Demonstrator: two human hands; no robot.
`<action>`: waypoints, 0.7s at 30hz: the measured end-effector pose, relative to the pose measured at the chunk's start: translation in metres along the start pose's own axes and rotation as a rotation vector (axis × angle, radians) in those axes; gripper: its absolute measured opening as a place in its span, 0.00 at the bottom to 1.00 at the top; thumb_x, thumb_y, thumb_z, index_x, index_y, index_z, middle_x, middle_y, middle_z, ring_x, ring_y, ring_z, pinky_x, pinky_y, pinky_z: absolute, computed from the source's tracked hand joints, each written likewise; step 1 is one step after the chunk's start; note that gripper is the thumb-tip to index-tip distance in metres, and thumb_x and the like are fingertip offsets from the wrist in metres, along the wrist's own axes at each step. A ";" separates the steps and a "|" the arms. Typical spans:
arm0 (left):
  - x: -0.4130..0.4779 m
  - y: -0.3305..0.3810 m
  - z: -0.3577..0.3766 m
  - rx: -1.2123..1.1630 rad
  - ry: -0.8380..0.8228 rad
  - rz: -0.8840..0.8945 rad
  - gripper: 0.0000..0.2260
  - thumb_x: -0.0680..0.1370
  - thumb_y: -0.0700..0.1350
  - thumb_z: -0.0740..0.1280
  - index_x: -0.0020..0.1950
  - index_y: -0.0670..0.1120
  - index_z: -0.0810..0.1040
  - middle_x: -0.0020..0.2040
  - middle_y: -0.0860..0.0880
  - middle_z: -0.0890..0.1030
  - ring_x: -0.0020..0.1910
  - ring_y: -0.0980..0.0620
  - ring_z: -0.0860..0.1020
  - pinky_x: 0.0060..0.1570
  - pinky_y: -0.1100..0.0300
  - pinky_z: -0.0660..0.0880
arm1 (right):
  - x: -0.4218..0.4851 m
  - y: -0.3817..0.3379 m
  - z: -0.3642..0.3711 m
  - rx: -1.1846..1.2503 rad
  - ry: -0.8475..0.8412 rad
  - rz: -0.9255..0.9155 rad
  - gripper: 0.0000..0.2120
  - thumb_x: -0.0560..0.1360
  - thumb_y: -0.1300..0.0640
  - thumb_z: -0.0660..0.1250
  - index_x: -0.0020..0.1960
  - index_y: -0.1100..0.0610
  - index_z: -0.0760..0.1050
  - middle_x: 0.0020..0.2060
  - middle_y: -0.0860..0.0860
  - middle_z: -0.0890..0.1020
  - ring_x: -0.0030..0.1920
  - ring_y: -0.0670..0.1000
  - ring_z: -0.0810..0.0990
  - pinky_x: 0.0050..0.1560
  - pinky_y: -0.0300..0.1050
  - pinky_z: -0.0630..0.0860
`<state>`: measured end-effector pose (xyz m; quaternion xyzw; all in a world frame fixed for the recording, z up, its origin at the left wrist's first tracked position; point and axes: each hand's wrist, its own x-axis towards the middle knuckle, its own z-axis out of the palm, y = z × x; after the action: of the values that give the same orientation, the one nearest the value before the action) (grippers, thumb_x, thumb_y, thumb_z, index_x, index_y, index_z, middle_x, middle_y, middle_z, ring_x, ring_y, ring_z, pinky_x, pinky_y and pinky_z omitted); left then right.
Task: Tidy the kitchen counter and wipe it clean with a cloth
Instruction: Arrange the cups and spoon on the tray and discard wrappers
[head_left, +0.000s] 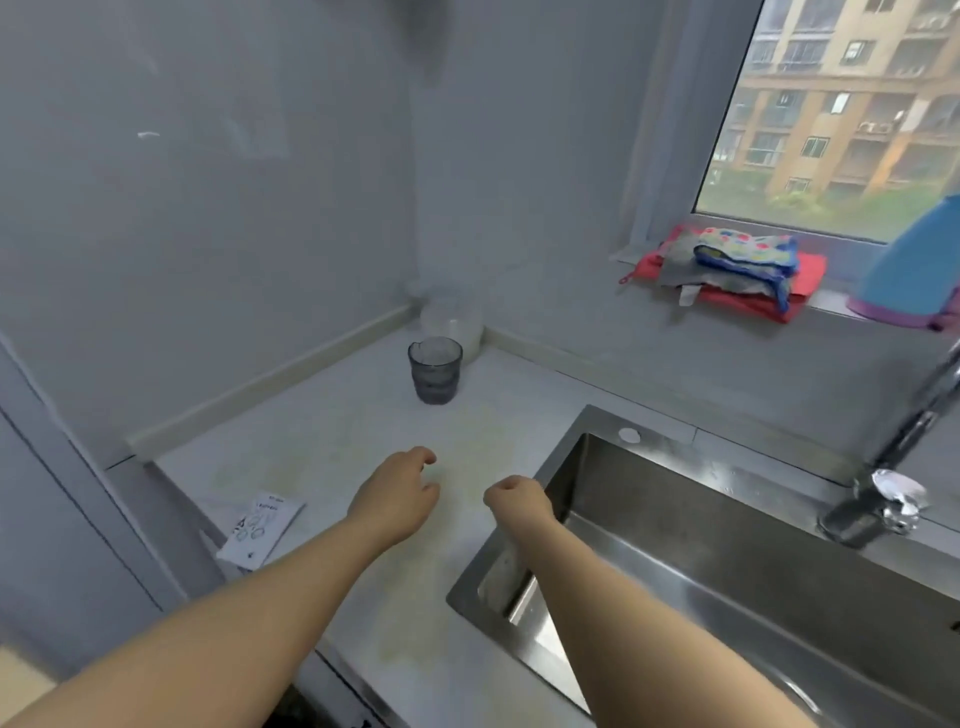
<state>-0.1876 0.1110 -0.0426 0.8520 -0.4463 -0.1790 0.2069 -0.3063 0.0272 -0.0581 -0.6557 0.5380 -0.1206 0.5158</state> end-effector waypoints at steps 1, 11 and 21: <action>0.013 -0.002 -0.002 -0.006 0.005 -0.008 0.19 0.80 0.46 0.60 0.71 0.48 0.66 0.68 0.46 0.70 0.63 0.48 0.73 0.60 0.56 0.70 | 0.011 -0.005 0.001 -0.033 -0.006 0.000 0.14 0.78 0.61 0.58 0.61 0.61 0.73 0.50 0.56 0.77 0.45 0.53 0.73 0.40 0.39 0.69; 0.126 -0.008 -0.021 -0.041 0.094 0.094 0.17 0.79 0.43 0.61 0.68 0.46 0.70 0.69 0.45 0.69 0.67 0.46 0.67 0.64 0.57 0.65 | 0.096 -0.042 -0.004 -0.252 0.090 0.114 0.19 0.77 0.58 0.57 0.68 0.57 0.66 0.64 0.54 0.73 0.63 0.56 0.72 0.55 0.43 0.68; 0.215 0.000 -0.036 0.068 0.094 0.085 0.39 0.71 0.56 0.71 0.76 0.51 0.55 0.77 0.45 0.50 0.76 0.45 0.49 0.72 0.51 0.55 | 0.137 -0.064 0.000 -0.455 0.099 0.251 0.16 0.77 0.61 0.55 0.64 0.59 0.66 0.60 0.55 0.75 0.60 0.56 0.75 0.53 0.43 0.69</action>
<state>-0.0543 -0.0614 -0.0383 0.8464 -0.4775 -0.1147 0.2061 -0.2153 -0.0938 -0.0614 -0.6761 0.6532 0.0365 0.3390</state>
